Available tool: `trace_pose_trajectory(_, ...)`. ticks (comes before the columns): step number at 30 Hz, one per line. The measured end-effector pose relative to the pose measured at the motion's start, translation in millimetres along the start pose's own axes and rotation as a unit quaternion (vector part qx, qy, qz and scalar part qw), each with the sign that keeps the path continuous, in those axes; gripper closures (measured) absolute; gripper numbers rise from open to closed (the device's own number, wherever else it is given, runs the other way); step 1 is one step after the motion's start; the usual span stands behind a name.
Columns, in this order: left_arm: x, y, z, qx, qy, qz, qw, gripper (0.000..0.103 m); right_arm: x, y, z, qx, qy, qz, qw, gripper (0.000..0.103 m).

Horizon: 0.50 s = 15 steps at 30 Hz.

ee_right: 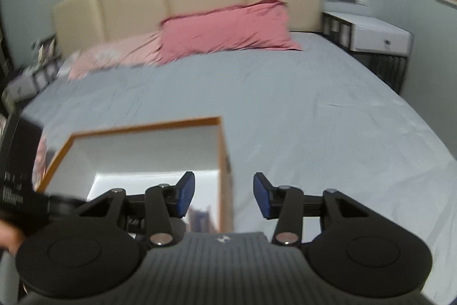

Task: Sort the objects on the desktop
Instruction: 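Lower the gray case into the box and open the left tool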

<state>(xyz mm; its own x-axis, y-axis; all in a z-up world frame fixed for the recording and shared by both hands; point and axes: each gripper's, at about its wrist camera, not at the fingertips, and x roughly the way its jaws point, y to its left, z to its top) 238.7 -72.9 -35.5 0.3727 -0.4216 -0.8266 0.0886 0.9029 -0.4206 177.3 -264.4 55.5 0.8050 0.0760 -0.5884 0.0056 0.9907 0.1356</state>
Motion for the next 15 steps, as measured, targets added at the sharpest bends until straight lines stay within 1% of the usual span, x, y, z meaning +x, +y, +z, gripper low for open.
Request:
trace_pose_trajectory(2,4.1,-1.4,0.5,-0.011,0.009,-0.016,0.9998,0.062,3.1,-12.2,-0.8,0.023,0.003,-0.013,1.000,0.055)
trace_pose_trajectory(4,6.9,-3.2,-0.6,-0.017,0.019,-0.031,0.9992,0.062,8.5,-22.5,-5.2,0.047,0.017,-0.016,0.999,0.056)
trace_pose_trajectory(6,8.9,-7.6,-2.0,-0.014,0.020,-0.032,0.9992,0.062,14.0,-29.4,-10.4,0.066,0.029,-0.011,0.997,0.056)
trace_pose_trajectory(7,9.9,-9.1,-2.2,-0.014,0.021,-0.033,0.9991,0.062,16.3,-31.4,-12.8,0.071,0.033,-0.010,0.997,0.056)
trace_pose_trajectory(9,14.1,-9.3,-1.4,-0.024,0.031,-0.048,0.9981,0.062,19.6,-33.0,-17.2,0.075,0.037,-0.009,0.996,0.056)
trace_pose_trajectory(15,18.5,-5.1,0.8,-0.036,0.036,-0.058,0.9970,0.062,25.7,-33.0,-22.5,0.078,0.039,0.000,0.996,0.056)
